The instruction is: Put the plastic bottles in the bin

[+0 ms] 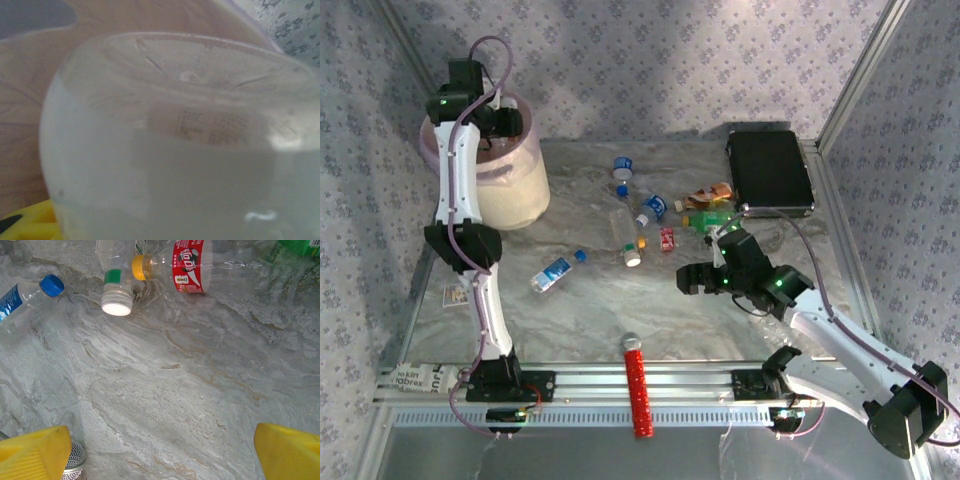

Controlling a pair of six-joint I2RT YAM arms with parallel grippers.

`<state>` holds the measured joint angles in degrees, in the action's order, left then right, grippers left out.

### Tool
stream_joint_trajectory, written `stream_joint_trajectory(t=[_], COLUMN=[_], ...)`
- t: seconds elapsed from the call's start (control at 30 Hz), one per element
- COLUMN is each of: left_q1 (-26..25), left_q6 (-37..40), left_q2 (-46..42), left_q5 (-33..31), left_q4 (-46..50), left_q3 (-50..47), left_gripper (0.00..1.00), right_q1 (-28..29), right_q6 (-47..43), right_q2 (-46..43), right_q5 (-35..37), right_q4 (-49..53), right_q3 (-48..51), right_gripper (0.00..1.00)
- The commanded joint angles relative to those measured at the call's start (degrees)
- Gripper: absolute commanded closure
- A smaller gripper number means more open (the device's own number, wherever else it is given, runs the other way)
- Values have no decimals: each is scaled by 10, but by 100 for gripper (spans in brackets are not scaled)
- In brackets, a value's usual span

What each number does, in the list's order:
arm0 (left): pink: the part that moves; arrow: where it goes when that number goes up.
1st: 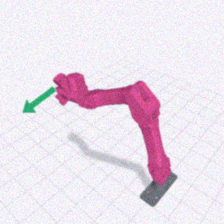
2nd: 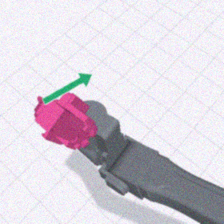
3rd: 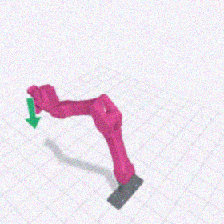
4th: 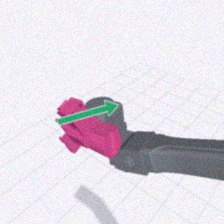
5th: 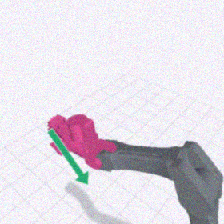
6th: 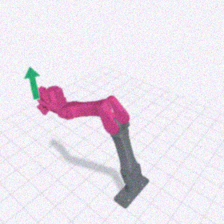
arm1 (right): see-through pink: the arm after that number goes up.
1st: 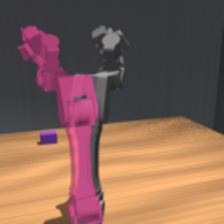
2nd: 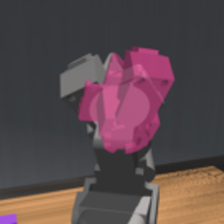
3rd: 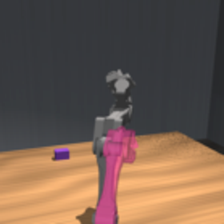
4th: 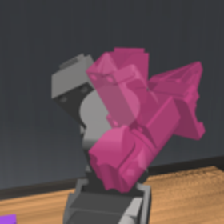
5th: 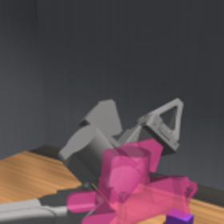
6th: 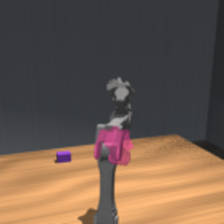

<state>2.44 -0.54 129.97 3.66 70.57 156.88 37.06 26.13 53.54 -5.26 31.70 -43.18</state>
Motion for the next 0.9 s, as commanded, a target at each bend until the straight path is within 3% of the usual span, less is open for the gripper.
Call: stream_joint_trajectory(t=[0.0,0.13,0.27,0.6,0.87], left_q1=[-4,-3,-4,-4,-5], left_q6=[11,11,8,12,20], left_q2=[15,32,40,28,-17], left_q5=[-2,4,5,-9,-13], left_q4=[34,47,53,56,55], left_q3=[10,13,27,47,50], left_gripper=[95,87,48,3,0], right_q1=[2,2,0,-3,-5], right_q6=[2,2,2,0,5], right_q2=[-8,-11,-17,-19,-24], right_q5=[14,16,19,20,17], right_q4=[13,14,18,21,22], right_q3=[7,12,12,13,10], right_gripper=[4,4,4,4,4])
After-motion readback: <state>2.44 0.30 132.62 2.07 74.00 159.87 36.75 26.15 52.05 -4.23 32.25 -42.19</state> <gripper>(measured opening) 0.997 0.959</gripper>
